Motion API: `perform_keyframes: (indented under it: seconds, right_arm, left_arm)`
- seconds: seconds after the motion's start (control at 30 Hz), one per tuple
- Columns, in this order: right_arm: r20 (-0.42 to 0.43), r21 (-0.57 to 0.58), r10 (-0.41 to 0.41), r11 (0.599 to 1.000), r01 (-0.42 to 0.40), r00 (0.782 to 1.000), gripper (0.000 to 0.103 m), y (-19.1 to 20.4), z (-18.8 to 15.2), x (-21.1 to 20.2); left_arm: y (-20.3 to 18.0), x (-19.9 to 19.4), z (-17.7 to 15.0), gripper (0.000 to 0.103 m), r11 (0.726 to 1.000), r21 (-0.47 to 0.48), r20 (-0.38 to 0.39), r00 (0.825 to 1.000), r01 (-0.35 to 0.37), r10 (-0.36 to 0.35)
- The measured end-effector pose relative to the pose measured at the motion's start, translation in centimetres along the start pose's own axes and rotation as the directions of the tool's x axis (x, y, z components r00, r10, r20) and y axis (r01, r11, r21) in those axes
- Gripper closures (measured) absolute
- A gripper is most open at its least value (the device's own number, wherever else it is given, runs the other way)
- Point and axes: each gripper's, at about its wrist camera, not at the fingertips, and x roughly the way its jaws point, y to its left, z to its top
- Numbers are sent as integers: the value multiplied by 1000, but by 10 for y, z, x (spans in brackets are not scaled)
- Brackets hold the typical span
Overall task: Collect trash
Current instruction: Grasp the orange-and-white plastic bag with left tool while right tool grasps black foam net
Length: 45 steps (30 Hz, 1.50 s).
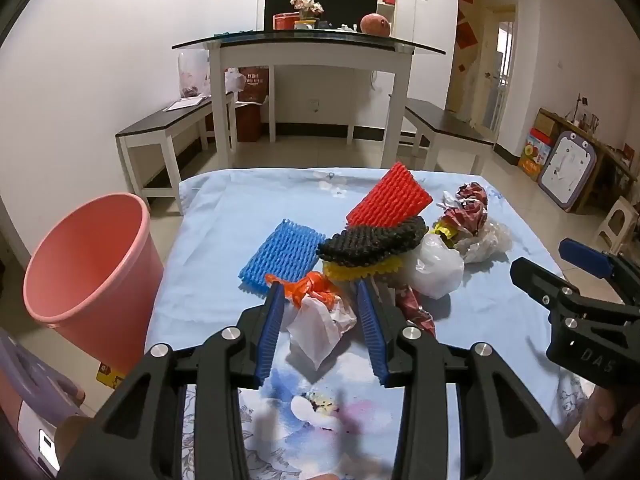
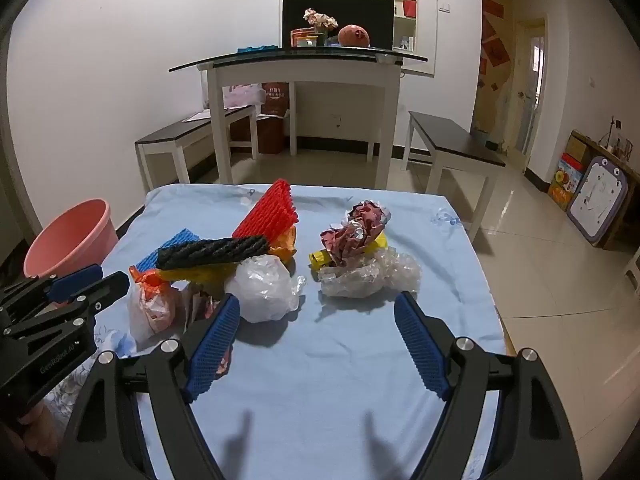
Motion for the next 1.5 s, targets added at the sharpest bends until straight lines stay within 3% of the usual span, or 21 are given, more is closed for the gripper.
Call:
perform_keyframes:
  seconds: [0.63, 0.93, 1.2, 1.43, 1.5]
  right_arm:
    - [-6, -1, 3, 1000, -3, 1000, 25, 0, 0, 2]
    - [-29, 0, 45, 999, -45, 999, 25, -4, -3, 9]
    - [-20, -20, 133, 991, -134, 991, 26, 7, 0, 9]
    - [-8, -33, 194, 980, -194, 981, 26, 12, 9, 10]
    - [-7, -33, 216, 976, -216, 976, 26, 14, 13, 10]
  left_arm:
    - [8, 0, 2, 64, 999, -22, -10, 999, 30, -31]
    - [36, 1, -11, 64, 985, -76, -44, 986, 155, -159]
    - [34, 13, -14, 64, 968, -130, -98, 969, 214, -227]
    - [20, 35, -5, 64, 981, -98, -149, 973, 165, -178]
    - [21, 41, -8, 77, 984, -93, -173, 970, 155, -169]
